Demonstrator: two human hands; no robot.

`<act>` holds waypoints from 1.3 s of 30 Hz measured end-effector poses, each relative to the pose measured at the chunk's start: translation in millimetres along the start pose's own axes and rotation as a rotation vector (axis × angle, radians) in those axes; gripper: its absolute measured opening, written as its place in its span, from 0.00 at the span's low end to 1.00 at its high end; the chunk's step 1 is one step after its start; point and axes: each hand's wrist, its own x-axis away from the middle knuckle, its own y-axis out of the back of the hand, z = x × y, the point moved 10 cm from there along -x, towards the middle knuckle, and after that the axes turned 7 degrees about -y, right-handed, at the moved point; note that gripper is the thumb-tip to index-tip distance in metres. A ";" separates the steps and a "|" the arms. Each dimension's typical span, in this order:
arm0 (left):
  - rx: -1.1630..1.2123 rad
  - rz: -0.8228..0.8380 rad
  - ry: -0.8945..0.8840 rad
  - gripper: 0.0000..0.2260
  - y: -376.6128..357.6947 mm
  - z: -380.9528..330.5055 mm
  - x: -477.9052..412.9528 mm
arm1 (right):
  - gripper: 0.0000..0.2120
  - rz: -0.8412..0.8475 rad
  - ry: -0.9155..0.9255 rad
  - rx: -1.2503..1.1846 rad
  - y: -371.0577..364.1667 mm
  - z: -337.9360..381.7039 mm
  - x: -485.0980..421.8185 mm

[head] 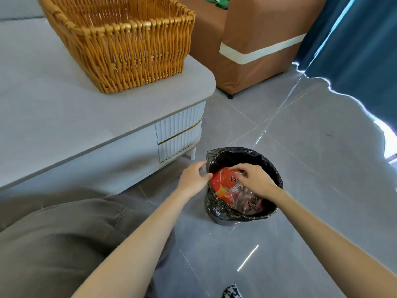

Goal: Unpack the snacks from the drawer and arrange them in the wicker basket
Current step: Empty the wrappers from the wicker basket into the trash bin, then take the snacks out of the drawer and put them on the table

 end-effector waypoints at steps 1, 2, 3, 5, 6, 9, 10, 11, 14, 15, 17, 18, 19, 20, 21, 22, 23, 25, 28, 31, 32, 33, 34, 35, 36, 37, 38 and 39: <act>0.006 -0.019 -0.009 0.24 9.8 -10.0 3.4 | 0.16 -0.018 0.023 -0.031 11.3 12.4 7.3; 0.018 -0.035 -0.022 0.24 19.8 -21.0 7.7 | 0.16 -0.035 0.048 -0.052 22.1 25.0 14.3; 0.031 -0.051 -0.037 0.23 30.6 -33.3 12.8 | 0.16 -0.054 0.074 -0.060 32.8 38.0 21.2; 0.047 -0.099 -0.075 0.22 58.3 -58.0 23.2 | 0.16 -0.097 0.127 -0.074 54.6 65.9 34.6; 0.054 -0.134 -0.091 0.21 75.2 -69.6 29.3 | 0.16 -0.117 0.153 -0.089 65.3 80.5 41.8; 0.053 -0.248 -0.145 0.19 130.9 -103.3 54.5 | 0.16 -0.185 0.235 -0.161 97.2 126.1 65.1; 0.047 -0.278 -0.161 0.19 148.8 -112.6 64.4 | 0.16 -0.205 0.271 -0.190 107.0 143.1 73.0; 0.041 -0.306 -0.178 0.19 165.8 -120.0 75.1 | 0.16 -0.216 0.312 -0.212 115.2 160.7 81.2; 0.003 -0.391 -0.237 0.19 216.4 -136.9 114.5 | 0.15 -0.216 0.429 -0.241 129.6 214.3 103.8; -0.014 -0.418 -0.252 0.18 231.6 -140.2 129.0 | 0.15 -0.213 0.467 -0.243 131.9 231.6 111.0; -0.034 -0.472 -0.262 0.18 258.6 -142.0 159.6 | 0.14 -0.205 0.537 -0.232 133.5 265.2 125.5; -0.039 -0.502 -0.257 0.18 271.2 -140.0 175.6 | 0.13 -0.199 0.563 -0.218 132.6 281.7 132.5; -0.045 -0.532 -0.247 0.18 283.3 -136.1 191.7 | 0.13 -0.192 0.586 -0.203 130.5 298.3 139.5; -0.050 -0.562 -0.236 0.17 294.6 -130.8 207.8 | 0.13 -0.181 0.609 -0.187 126.5 315.0 145.8; -0.056 -0.591 -0.221 0.17 305.4 -122.7 224.1 | 0.12 -0.167 0.635 -0.174 120.2 331.5 151.8; -0.061 -0.619 -0.202 0.17 315.3 -112.6 239.9 | 0.12 -0.150 0.661 -0.162 111.8 348.1 157.1; -0.066 -0.647 -0.177 0.17 324.0 -100.9 255.3 | 0.12 -0.126 0.680 -0.147 100.8 363.3 161.3; -0.078 -0.697 -0.124 0.16 336.9 -74.0 284.7 | 0.11 -0.071 0.710 -0.096 72.5 390.6 168.0; -0.093 -0.745 -0.056 0.16 346.3 -34.3 322.0 | 0.11 0.007 0.755 0.019 22.0 423.7 172.4; -0.122 -0.777 0.004 0.16 348.3 1.5 348.4 | 0.12 0.108 0.776 0.119 -33.3 444.8 170.0; -0.132 -0.789 0.020 0.16 348.3 12.8 355.5 | 0.12 0.142 0.771 0.156 -52.3 449.0 168.1; -0.141 -0.798 0.034 0.16 347.7 23.7 361.7 | 0.13 0.172 0.763 0.199 -71.0 452.0 166.7; -0.152 -0.801 0.044 0.16 346.8 33.9 366.7 | 0.14 0.198 0.755 0.244 -89.3 454.8 165.2; -0.177 -0.799 0.052 0.17 345.8 42.9 370.8 | 0.15 0.220 0.748 0.287 -106.8 457.4 163.4; -0.218 -0.792 0.057 0.17 344.8 51.3 374.1 | 0.17 0.239 0.737 0.324 -123.6 459.7 161.3; -0.269 -0.781 0.065 0.18 343.3 59.2 376.9 | 0.18 0.256 0.721 0.360 -139.9 462.1 158.4; -0.320 -0.771 0.072 0.19 342.1 67.2 378.9 | 0.20 0.272 0.706 0.395 -155.4 464.3 155.1; -0.364 -0.758 0.079 0.19 340.0 75.7 380.7 | 0.21 0.284 0.695 0.434 -170.5 465.7 152.2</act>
